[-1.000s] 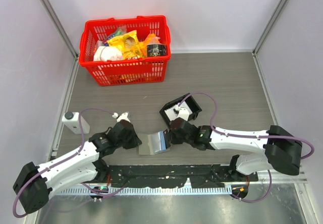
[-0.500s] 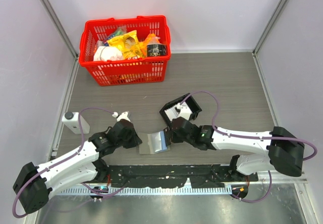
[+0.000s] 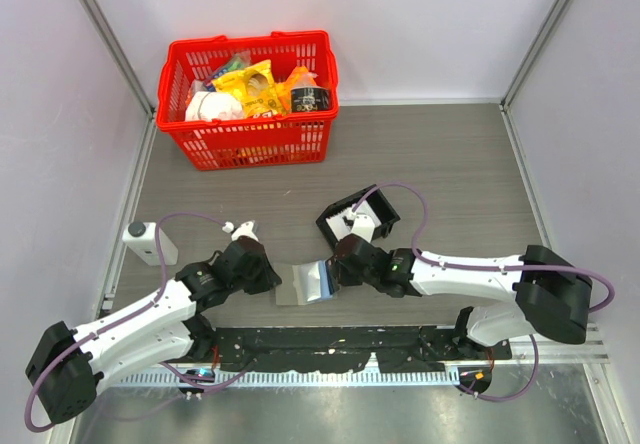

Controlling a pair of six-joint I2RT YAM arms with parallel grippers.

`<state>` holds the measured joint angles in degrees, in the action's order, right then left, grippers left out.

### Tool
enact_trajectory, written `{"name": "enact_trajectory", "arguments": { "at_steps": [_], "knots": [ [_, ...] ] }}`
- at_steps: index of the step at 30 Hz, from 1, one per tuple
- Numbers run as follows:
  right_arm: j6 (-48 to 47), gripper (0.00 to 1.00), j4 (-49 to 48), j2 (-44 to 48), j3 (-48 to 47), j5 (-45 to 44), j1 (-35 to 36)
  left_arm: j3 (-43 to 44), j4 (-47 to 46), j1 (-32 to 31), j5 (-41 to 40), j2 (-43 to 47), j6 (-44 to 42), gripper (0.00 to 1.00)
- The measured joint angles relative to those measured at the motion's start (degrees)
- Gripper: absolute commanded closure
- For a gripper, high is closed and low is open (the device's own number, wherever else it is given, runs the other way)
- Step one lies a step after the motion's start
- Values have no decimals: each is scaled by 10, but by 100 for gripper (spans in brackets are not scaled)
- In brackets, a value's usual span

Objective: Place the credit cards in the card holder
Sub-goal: Insert the credit card into the card holder.

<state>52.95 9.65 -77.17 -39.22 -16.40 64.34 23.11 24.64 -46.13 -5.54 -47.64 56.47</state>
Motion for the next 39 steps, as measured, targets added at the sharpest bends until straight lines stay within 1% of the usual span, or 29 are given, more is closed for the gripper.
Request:
{"name": "enact_trajectory", "arguments": {
  "at_steps": [12,16,23,28,33,39],
  "knots": [
    [13,99,3,-9,0,0,-4,0,0,0,-2,0,0,100],
    [18,99,2,-32,0,11,-12,0,0,0,-6,-1,0,100],
    [31,99,-47,-74,-10,47,-18,0,0,0,-13,-21,-2,100],
    [21,99,-67,-85,-22,68,-19,-7,-5,0,-20,-35,-3,100],
    [-7,99,-92,-94,-45,108,-14,-17,-24,0,-24,-55,-3,100],
    [-14,99,-156,-107,-58,168,-9,-19,-57,0,-24,-81,-2,100]
  ]
}}
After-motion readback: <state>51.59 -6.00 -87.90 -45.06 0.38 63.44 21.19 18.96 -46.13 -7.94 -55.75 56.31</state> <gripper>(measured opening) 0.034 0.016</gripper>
